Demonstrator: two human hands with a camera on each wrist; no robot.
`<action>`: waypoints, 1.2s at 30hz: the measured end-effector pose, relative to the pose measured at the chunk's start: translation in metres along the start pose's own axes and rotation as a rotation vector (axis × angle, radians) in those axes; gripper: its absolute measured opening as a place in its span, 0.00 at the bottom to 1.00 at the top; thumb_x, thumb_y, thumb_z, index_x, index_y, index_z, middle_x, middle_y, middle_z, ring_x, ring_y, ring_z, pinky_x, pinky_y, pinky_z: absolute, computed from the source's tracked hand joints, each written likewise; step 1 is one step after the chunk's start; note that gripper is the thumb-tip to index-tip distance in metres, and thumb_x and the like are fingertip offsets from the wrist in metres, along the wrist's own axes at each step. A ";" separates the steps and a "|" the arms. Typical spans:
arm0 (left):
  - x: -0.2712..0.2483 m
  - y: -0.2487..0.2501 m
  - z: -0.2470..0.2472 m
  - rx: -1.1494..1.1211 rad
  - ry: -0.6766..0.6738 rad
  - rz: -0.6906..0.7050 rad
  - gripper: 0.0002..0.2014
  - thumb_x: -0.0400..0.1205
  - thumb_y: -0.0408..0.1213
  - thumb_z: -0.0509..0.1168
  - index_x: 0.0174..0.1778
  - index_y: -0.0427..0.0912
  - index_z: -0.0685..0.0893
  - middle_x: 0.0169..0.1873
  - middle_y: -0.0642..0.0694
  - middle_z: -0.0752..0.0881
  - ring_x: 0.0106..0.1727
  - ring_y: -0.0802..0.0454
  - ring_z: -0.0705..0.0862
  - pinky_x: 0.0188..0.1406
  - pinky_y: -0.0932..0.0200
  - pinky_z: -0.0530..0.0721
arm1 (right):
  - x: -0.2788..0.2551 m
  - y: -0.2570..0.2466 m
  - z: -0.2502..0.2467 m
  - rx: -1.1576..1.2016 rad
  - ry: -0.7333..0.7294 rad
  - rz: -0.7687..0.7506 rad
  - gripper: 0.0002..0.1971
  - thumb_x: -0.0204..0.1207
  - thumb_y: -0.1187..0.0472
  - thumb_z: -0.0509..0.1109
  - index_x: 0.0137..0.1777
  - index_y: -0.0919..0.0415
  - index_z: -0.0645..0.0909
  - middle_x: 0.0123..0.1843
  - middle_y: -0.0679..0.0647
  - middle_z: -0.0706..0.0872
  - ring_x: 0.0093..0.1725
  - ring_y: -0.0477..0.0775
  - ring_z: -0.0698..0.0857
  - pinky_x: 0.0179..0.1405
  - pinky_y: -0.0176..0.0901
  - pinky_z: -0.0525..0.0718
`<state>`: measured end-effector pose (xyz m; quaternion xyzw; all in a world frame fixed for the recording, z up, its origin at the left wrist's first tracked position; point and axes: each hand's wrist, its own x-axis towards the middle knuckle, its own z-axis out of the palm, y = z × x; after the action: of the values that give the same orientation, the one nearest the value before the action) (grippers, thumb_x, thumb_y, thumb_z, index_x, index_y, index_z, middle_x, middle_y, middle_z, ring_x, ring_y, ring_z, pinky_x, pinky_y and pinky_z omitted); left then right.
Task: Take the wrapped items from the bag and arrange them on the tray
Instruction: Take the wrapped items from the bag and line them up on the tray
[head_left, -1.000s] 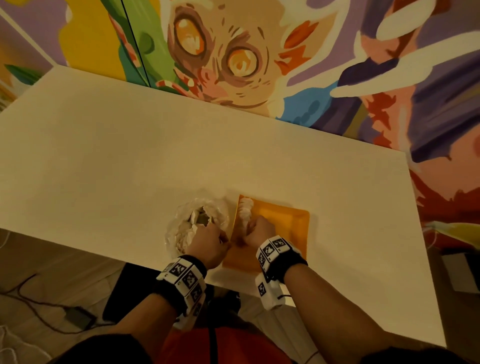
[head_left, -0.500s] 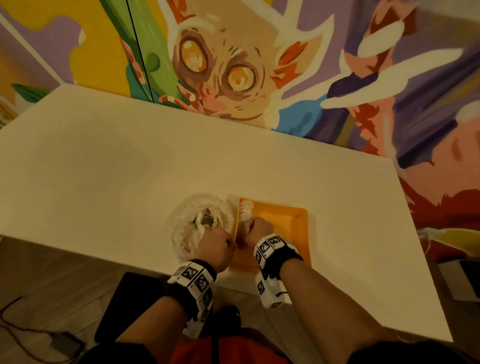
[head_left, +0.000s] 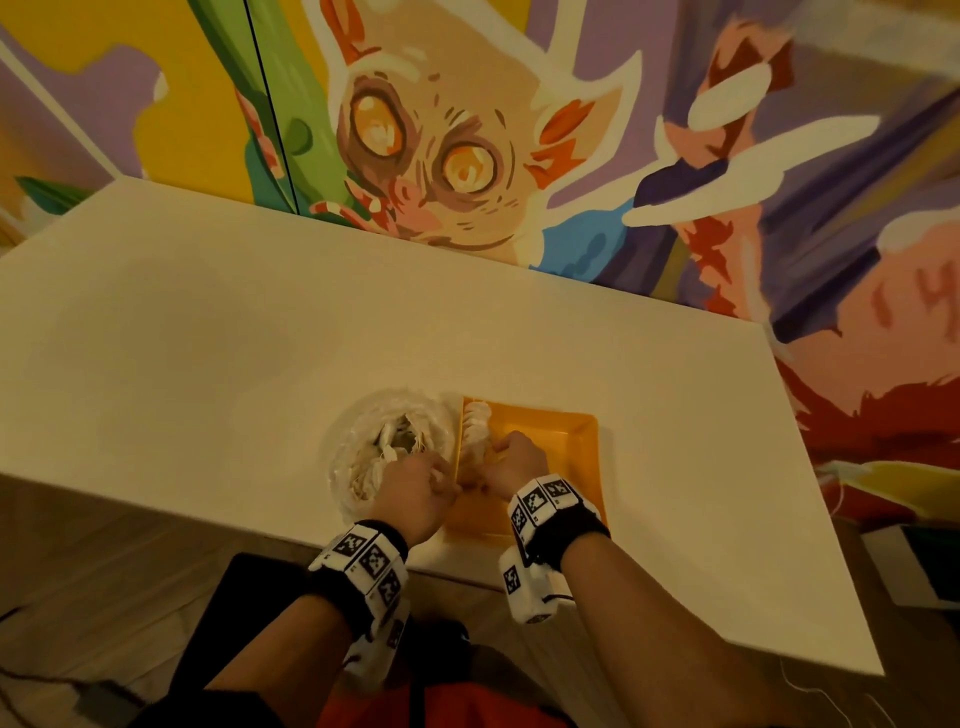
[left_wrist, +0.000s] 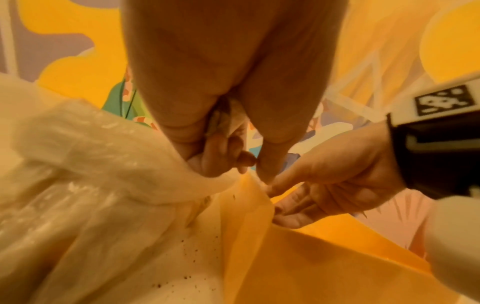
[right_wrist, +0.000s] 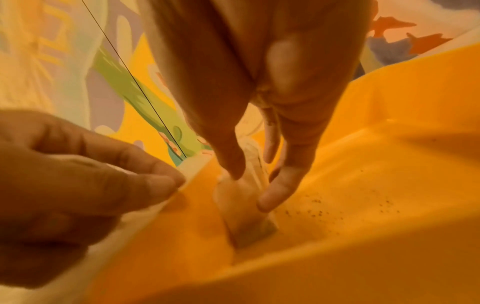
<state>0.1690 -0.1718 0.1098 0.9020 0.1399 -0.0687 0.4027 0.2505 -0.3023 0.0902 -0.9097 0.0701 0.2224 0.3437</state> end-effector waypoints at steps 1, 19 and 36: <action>-0.003 0.000 -0.001 -0.041 -0.003 0.009 0.10 0.78 0.39 0.71 0.53 0.51 0.80 0.30 0.56 0.80 0.36 0.58 0.83 0.26 0.74 0.68 | -0.004 0.000 -0.003 0.062 0.001 -0.021 0.09 0.75 0.55 0.71 0.51 0.54 0.78 0.50 0.57 0.88 0.46 0.59 0.88 0.46 0.54 0.89; -0.030 0.007 -0.001 -0.528 -0.120 0.110 0.34 0.77 0.21 0.66 0.75 0.50 0.62 0.51 0.47 0.81 0.40 0.62 0.85 0.39 0.68 0.83 | -0.066 0.008 -0.012 0.482 -0.212 -0.404 0.03 0.75 0.62 0.77 0.45 0.54 0.86 0.39 0.52 0.88 0.39 0.49 0.86 0.35 0.37 0.82; -0.018 -0.003 -0.005 -0.472 0.227 0.090 0.04 0.78 0.36 0.74 0.45 0.48 0.92 0.40 0.56 0.91 0.41 0.59 0.87 0.45 0.69 0.80 | -0.047 0.021 -0.006 0.444 -0.101 -0.416 0.10 0.73 0.59 0.78 0.35 0.49 0.81 0.36 0.49 0.85 0.38 0.49 0.85 0.38 0.39 0.80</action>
<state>0.1513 -0.1699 0.1149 0.7903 0.1559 0.0856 0.5863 0.2043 -0.3233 0.1025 -0.7948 -0.0881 0.1715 0.5754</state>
